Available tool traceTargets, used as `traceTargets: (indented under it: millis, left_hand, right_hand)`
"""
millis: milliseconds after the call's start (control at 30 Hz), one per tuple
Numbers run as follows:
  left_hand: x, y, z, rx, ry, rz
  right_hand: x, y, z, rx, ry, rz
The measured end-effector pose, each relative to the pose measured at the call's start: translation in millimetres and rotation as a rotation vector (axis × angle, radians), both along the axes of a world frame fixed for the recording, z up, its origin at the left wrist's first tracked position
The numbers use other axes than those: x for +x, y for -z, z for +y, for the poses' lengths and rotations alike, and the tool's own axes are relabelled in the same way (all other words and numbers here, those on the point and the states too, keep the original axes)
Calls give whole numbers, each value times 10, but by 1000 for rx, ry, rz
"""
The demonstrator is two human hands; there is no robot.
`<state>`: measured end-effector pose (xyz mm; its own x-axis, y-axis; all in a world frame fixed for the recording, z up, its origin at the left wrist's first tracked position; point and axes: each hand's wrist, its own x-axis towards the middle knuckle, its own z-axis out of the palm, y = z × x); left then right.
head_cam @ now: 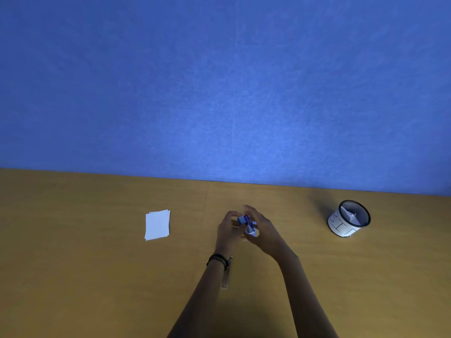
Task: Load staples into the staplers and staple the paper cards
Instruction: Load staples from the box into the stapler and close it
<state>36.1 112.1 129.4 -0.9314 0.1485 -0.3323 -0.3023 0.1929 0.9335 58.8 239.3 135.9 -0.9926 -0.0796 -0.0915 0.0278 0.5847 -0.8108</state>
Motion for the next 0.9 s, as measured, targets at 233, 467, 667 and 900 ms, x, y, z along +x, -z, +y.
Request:
traceTargets:
  millis: [233, 467, 667, 900]
  left_hand:
    - [0, -160, -33, 188, -201, 18]
    - [-4, -231, 31, 273, -295, 46]
    - [-2, -292, 42, 391, -375, -1]
    - [-58, -317, -16, 445, -373, -13]
  right_hand:
    - [42, -37, -69, -132, 178, 125]
    - [74, -86, -132, -176, 273, 250]
    - [89, -120, -212, -190, 337, 332]
    - [81, -151, -240, -172, 330, 356]
